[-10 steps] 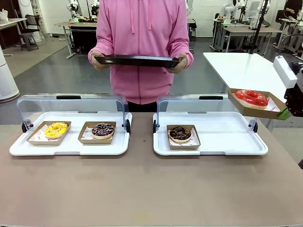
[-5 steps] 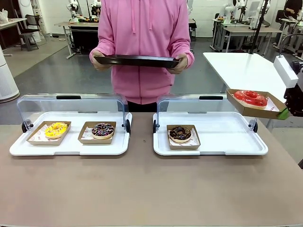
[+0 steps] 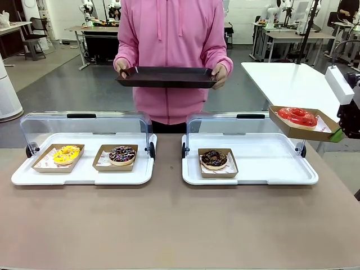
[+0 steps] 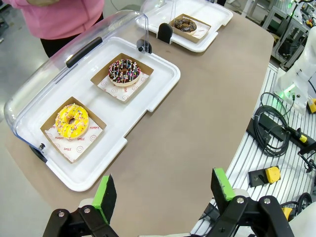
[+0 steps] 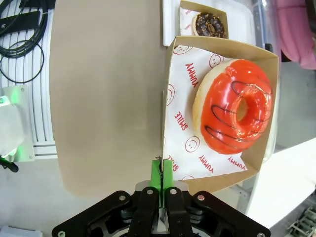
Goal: Provide the desired donut to the person.
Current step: Place the picked Paper togo box onto the Handle tray extended by the person.
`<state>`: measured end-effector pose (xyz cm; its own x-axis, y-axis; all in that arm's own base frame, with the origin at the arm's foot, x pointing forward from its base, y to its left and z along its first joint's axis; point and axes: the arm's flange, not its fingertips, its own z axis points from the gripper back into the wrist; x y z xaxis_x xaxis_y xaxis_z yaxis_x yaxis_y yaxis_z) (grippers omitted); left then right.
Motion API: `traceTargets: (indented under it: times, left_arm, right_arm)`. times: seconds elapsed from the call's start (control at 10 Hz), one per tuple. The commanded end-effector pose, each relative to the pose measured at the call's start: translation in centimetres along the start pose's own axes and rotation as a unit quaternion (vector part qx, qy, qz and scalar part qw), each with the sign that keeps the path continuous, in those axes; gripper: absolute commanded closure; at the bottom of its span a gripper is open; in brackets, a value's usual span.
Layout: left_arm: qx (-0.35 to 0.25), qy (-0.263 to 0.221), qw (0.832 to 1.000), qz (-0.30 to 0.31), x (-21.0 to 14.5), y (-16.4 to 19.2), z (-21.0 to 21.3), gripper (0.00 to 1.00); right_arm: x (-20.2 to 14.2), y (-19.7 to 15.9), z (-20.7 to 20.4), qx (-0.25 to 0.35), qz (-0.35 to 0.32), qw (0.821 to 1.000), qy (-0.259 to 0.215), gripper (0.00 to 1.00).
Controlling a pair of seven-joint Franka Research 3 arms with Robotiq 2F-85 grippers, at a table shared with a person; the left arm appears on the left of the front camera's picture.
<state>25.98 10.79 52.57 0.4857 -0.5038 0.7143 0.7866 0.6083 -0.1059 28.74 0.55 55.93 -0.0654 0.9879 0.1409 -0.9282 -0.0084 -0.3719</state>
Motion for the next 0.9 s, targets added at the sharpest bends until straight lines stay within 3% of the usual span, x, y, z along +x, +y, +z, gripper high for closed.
traceTargets:
  times: [0.0,0.8]
  left_arm:
    - [-0.005,-0.005,1.000,-0.009,-0.17,0.11,0.10,0.00]
    - [-0.005,-0.005,1.000,-0.009,-0.17,0.11,0.10,0.00]
  right_arm:
    - [-0.20,0.09,0.13,0.000,0.001,1.000,0.012,1.00]
    - [-0.20,0.09,0.13,0.000,0.001,1.000,0.012,1.00]
